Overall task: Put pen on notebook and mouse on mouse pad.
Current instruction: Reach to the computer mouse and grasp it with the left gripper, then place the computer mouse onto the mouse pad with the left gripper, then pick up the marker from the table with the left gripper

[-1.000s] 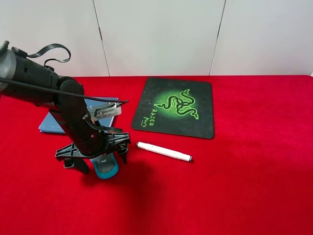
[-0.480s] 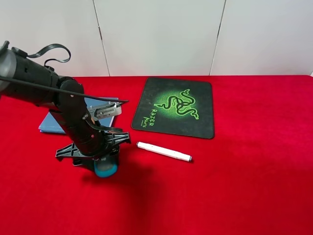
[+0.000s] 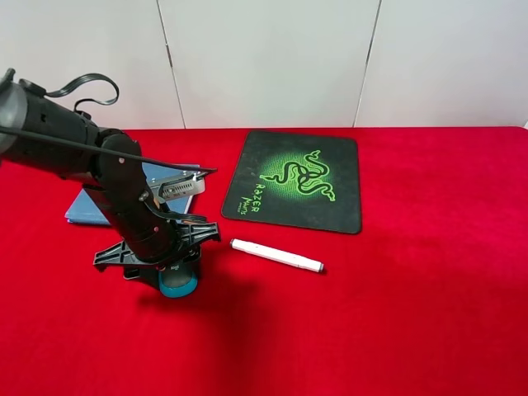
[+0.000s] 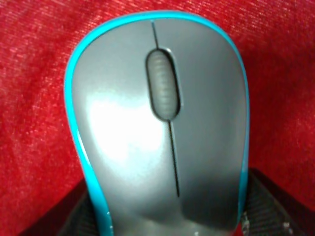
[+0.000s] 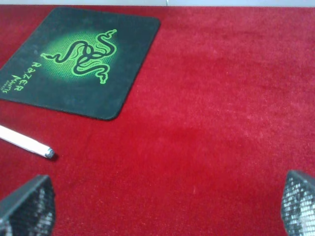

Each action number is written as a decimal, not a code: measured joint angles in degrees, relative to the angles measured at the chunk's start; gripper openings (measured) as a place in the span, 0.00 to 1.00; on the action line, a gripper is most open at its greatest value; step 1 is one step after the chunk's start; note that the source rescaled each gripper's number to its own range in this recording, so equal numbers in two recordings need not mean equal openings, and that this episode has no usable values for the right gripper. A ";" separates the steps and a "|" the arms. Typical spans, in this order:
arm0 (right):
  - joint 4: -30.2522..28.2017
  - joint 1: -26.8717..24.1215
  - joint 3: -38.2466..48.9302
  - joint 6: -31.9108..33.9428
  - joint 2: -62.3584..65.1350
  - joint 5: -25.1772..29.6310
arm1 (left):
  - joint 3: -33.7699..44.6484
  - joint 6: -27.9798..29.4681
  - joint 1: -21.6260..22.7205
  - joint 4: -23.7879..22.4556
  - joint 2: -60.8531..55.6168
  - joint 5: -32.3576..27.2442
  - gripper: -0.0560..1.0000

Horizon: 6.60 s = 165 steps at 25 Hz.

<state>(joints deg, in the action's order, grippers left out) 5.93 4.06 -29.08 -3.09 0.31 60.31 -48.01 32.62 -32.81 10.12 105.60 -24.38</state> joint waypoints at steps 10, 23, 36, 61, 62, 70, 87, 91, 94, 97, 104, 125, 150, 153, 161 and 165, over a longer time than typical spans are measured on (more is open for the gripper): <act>0.00 0.00 0.00 0.00 0.00 0.00 | 0.05 0.00 0.00 0.00 -13.32 -5.80 0.50; 0.00 0.00 0.00 0.00 0.00 0.00 | -7.96 -5.10 0.00 -7.17 -19.82 -14.27 0.50; 0.00 0.00 0.00 0.00 0.00 0.00 | -38.41 -13.20 0.00 -9.15 3.78 -26.40 0.50; 0.00 0.00 0.00 0.00 0.00 0.00 | -68.91 -18.02 -0.75 -9.15 33.84 -32.55 0.50; 0.00 0.00 0.00 0.00 0.00 0.00 | -68.96 -18.44 -0.95 -9.15 33.84 -32.55 0.50; 0.00 0.00 0.00 0.00 0.00 0.00 | -69.03 -19.60 -2.22 -10.74 33.84 -29.60 0.55; 0.00 0.00 0.00 0.00 0.00 0.00 | -78.61 -22.01 -3.44 -10.82 33.84 -37.64 1.00; 0.00 0.00 0.00 0.00 0.00 0.00 | -85.17 -22.07 -3.44 -10.68 33.84 -42.55 1.00; 0.06 0.00 0.00 0.00 0.00 0.00 | -86.72 -22.07 -3.51 -10.12 32.40 -42.59 1.00; 0.18 0.00 0.00 0.00 0.00 0.00 | -86.80 -23.11 -4.01 -9.75 29.97 -42.62 1.00; 0.18 0.00 0.00 0.00 0.00 0.00 | -84.65 -24.61 -5.64 -10.12 22.97 -42.65 1.00; 0.20 0.00 0.00 0.00 0.00 0.00 | -46.80 -30.43 -10.12 -10.45 -0.40 -42.45 1.00; 0.25 0.00 0.00 0.00 0.00 0.00 | -36.80 -61.95 -13.45 -10.92 5.21 -34.27 0.99; 0.25 0.00 0.00 0.00 0.00 0.00 | -36.80 -64.50 -13.45 -9.41 8.45 -32.64 0.99; 0.25 0.00 0.00 0.00 0.00 0.00 | -36.79 -71.92 -13.45 -5.32 13.00 -24.94 0.99; 0.25 0.00 0.00 0.00 0.00 0.00 | -36.79 -73.47 -13.66 -5.04 13.94 -23.49 0.99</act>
<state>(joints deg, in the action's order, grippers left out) 6.17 4.06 -29.08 -3.09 0.31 60.31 -84.80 -40.84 -46.47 5.08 119.54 -47.87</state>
